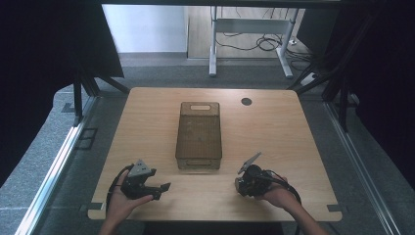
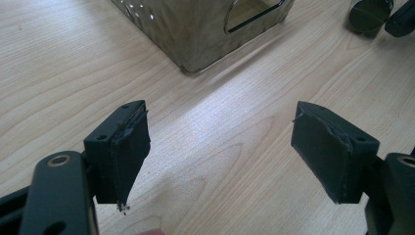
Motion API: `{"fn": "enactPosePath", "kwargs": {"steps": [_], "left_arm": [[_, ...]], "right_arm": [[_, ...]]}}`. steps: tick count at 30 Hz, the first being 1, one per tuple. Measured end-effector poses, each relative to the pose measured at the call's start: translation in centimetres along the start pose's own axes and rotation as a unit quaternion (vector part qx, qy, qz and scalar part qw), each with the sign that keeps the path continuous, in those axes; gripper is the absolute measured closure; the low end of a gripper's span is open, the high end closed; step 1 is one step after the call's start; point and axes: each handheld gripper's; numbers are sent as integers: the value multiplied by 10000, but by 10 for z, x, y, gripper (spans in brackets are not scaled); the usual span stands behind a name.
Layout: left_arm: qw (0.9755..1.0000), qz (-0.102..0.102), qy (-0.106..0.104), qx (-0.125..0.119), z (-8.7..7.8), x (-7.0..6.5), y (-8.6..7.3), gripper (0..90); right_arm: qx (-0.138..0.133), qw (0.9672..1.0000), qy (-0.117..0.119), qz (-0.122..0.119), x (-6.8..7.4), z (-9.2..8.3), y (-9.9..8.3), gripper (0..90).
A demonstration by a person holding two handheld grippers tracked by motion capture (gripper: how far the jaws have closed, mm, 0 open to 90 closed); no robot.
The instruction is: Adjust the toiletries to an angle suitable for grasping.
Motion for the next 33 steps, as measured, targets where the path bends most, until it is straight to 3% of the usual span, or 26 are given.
{"fn": "enactPosePath", "kwargs": {"steps": [24,33], "left_arm": [[10000,20,-11,91,2,3,-3,225],[9999,32,-7,145,3,4,-3,226]], "right_arm": [[-140,9985,-328,407,-32,0,18,900],[-195,9979,-374,501,-36,1,21,900]]}}
Point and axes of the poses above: each handheld gripper's, and its own axes: z roughly forward along the jaws, y roughly out of its top, x roughly to its left, and after that the axes turned 5 degrees about -y, right-handed
